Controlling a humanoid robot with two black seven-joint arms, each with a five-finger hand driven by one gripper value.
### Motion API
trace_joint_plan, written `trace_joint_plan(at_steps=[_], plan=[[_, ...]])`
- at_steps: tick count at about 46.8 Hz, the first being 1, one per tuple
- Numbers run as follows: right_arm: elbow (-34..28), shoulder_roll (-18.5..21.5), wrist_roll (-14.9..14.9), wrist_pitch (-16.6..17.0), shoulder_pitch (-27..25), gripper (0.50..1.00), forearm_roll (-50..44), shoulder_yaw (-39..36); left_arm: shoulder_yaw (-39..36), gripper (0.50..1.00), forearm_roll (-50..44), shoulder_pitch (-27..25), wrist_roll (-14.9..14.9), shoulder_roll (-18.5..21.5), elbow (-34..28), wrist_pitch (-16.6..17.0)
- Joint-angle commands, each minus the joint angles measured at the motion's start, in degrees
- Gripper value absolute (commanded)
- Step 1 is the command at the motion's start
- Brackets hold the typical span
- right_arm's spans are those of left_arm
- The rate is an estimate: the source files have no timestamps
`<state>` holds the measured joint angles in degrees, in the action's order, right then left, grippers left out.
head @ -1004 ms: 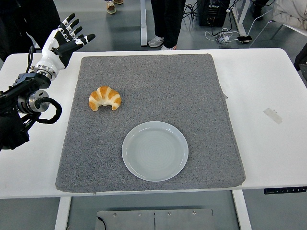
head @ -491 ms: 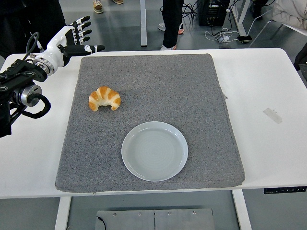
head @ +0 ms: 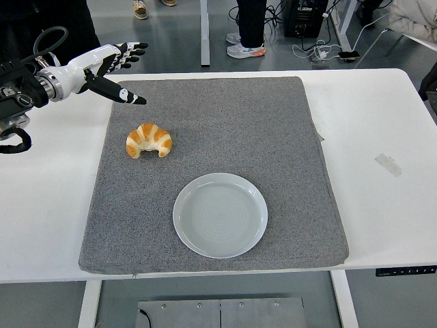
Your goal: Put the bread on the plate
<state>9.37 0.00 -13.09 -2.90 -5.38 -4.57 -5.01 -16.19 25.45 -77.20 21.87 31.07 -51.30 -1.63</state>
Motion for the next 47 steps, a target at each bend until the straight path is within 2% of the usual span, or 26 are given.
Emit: trace_joint_plan(at_steps=[1, 9, 16, 20, 25, 42, 47], plan=[[0.0, 0.0, 0.0, 0.0, -0.1, 1.000, 0.0, 0.0, -0.6, 0.986, 3.8, -0.7, 0.0, 1.4, -3.2, 2.2], [0.0, 0.0, 0.0, 0.0, 0.0, 1.000, 0.0, 0.0, -2.4, 0.987, 11.3, -1.5, -0.2, 3.6, -10.7, 9.6], [0.0, 0.0, 0.0, 0.0, 0.0, 1.000, 0.0, 0.0, -7.4, 0.987, 14.4, -1.6, -1.7, 2.6, -11.8, 18.0], [0.0, 0.0, 0.0, 0.0, 0.0, 1.000, 0.0, 0.0, -10.0, 0.987, 15.4, -1.6, -1.7, 1.3, -11.8, 20.9], [0.0, 0.0, 0.0, 0.0, 0.0, 1.000, 0.0, 0.0, -11.4, 0.987, 15.5, -1.6, -1.7, 0.9, -11.8, 22.2], [0.0, 0.0, 0.0, 0.0, -0.1, 1.000, 0.0, 0.0, -15.8, 0.987, 16.2, -1.5, -1.8, -0.5, -11.7, 22.5], [0.0, 0.0, 0.0, 0.0, 0.0, 1.000, 0.0, 0.0, -16.6, 0.986, 17.3, -1.2, -1.8, -0.8, -11.4, 23.9]])
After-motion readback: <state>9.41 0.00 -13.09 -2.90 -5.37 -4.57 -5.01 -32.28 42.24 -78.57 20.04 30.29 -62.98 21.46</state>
